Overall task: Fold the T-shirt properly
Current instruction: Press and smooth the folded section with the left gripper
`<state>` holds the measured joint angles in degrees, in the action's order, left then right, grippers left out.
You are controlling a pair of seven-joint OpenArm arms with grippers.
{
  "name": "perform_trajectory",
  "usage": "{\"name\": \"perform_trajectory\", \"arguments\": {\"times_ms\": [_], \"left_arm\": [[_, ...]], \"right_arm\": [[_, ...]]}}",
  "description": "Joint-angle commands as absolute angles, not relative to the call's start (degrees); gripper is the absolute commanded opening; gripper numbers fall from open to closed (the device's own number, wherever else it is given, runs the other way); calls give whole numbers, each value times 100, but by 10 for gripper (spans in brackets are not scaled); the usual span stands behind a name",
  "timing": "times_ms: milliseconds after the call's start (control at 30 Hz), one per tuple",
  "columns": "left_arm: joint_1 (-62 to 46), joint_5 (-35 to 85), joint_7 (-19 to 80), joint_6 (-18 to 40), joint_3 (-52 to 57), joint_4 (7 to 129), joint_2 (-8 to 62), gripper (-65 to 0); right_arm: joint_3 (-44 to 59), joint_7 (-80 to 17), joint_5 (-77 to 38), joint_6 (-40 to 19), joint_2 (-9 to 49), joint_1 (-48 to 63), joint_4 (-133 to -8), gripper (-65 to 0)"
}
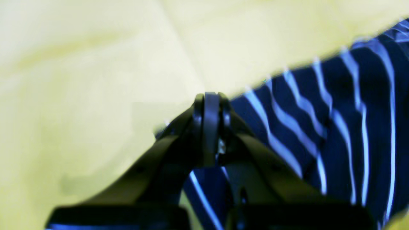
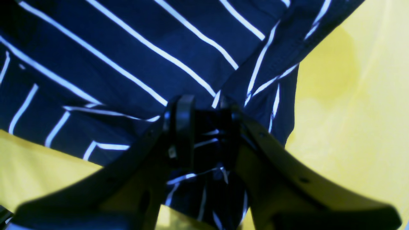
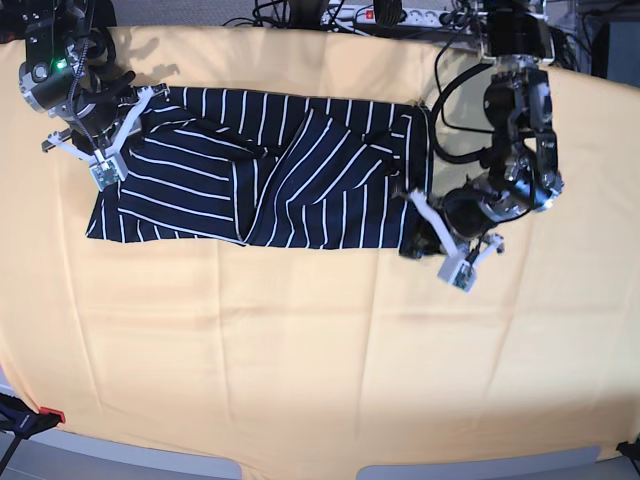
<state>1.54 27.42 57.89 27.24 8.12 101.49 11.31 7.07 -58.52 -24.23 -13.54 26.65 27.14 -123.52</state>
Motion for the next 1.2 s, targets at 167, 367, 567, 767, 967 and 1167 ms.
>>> {"name": "perform_trajectory", "arguments": {"times_ms": [167,367,567,767,967,1167], "left_arm": [[-27,3664,6025,3607,685,10250,1271,-650],[-115,3677,6051,3607,440,10248,1269,-650],[-126,3675,6353,3896,-508,10250,1271,-650],[-108,3673,6351,4000,-1398,10414,1269,-650],[-108,3236,6272,4000,-1048,10912,1271,-650],[-180,2803,5808,3614,1,10938,1271,-650]], "right_arm": [[755,-5553,-2421,-1350,2746,2698,-12446,-479],[755,-5618,-2421,-1347,2746,2696,-12446,-479],[755,-5616,-2421,-1350,2746,2698,-12446,-479],[755,-5618,-2418,-1352,2746,2698,-12446,-479],[755,-5612,-2353,-1476,2746,2676,-12446,-478],[768,-5393,-1680,-1212,2749,2390,-12707,-375]]}}
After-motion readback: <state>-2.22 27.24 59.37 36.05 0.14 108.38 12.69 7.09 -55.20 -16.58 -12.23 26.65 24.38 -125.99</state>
